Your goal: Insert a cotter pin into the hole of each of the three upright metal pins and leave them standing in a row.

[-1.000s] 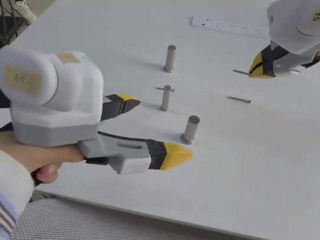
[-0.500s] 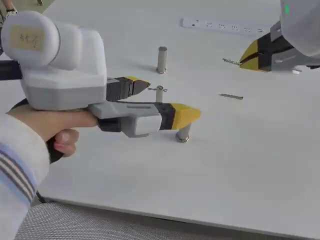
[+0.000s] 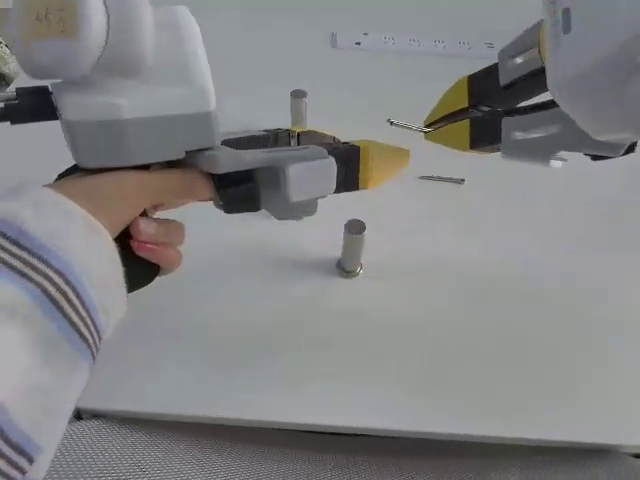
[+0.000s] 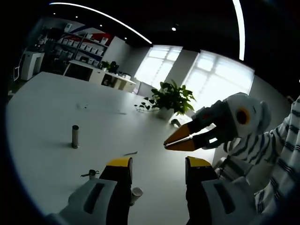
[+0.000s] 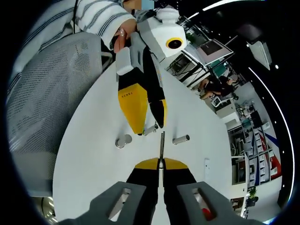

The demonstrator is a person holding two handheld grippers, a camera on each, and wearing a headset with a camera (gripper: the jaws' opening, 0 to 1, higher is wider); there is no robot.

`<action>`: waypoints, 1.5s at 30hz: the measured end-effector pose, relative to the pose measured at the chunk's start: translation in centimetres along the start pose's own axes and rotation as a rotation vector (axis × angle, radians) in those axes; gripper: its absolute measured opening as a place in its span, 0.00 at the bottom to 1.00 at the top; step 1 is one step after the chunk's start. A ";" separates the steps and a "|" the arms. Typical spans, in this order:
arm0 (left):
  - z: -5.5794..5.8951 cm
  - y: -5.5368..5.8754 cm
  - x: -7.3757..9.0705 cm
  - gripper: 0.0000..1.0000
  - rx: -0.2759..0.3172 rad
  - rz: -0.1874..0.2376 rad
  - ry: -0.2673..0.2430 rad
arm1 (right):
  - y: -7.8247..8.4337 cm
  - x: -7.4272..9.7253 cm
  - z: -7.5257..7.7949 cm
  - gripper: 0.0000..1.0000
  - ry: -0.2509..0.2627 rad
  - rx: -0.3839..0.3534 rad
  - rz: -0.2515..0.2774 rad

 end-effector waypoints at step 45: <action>0.2 1.1 0.3 0.00 0.154 -0.062 0.044 | -2.6 -1.2 -1.6 0.00 -0.024 0.051 0.037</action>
Point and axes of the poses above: the centre of the closed fingertips' face, and the gripper's own axes: x roughly backward along the fingers, z roughly to its right, y roughly out of its underside, the point moved 7 cm from there along x, roughly backward along the fingers, and after that the axes turned 2 degrees about -y, right-handed, at the moved point
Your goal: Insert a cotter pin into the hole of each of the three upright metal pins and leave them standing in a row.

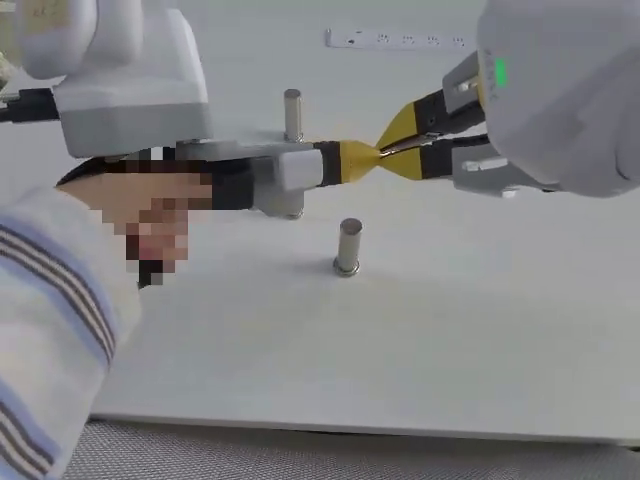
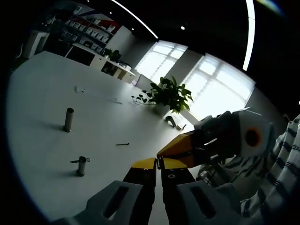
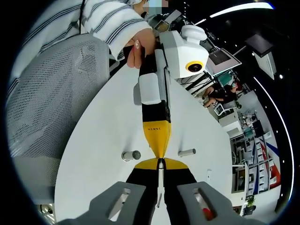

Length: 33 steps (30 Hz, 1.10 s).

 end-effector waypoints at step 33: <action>0.3 0.0 0.8 0.00 -0.319 -0.051 -0.014 | 3.4 -0.2 -1.6 0.21 -0.144 -0.400 0.006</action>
Point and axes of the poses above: the centre of the closed fingertips' face, and the gripper's own axes: x roughly backward along the fingers, z roughly to its right, y roughly out of its underside, the point moved 7 cm from there along x, roughly backward along the fingers, and after that the axes turned 2 degrees about -y, right-handed, at the moved point
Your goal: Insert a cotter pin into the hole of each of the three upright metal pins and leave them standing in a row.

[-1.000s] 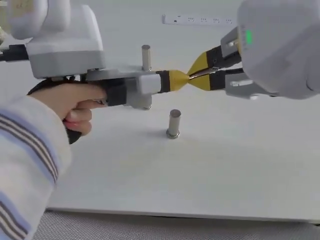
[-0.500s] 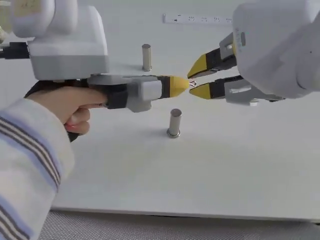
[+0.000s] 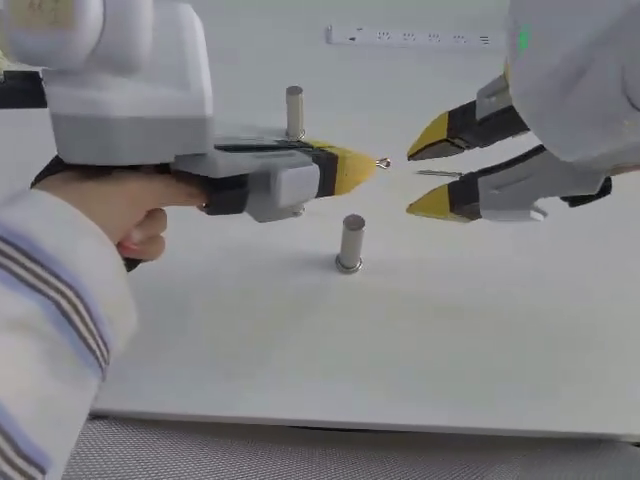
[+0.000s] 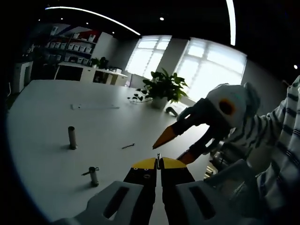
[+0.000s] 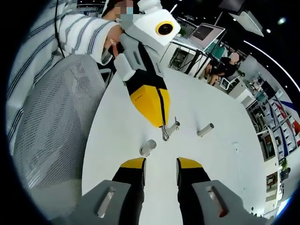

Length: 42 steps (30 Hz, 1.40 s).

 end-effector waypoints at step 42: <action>2.4 0.7 0.2 0.00 -0.430 -0.089 0.203 | -1.4 0.2 -2.0 0.00 -0.263 -0.186 0.218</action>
Point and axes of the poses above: the centre of the closed fingertips' face, and the gripper's own axes: x roughly backward along the fingers, z roughly to its right, y roughly out of its underside, the point moved 7 cm from there along x, roughly backward along the fingers, and after that the axes turned 2 degrees about -y, right-handed, at the moved point
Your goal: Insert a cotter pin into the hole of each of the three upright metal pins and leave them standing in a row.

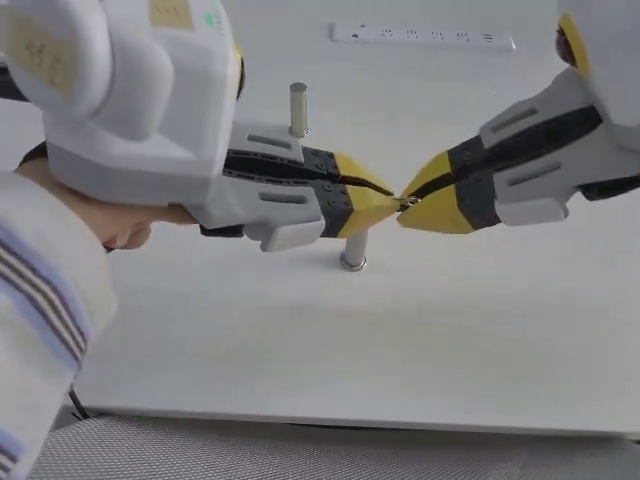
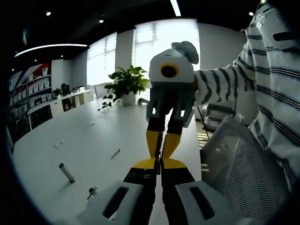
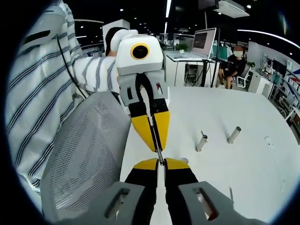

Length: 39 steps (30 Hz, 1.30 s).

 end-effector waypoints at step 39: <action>-2.8 3.0 -1.4 0.25 0.048 -0.101 -0.085 | 3.4 0.2 1.8 0.00 0.068 -0.052 -0.115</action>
Point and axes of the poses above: the centre of the closed fingertips' face, and the gripper's own axes: x roughly backward along the fingers, z roughly to its right, y roughly out of its underside, the point moved 7 cm from there along x, roughly backward along the fingers, and after that the axes turned 2 degrees about -y, right-handed, at the moved point
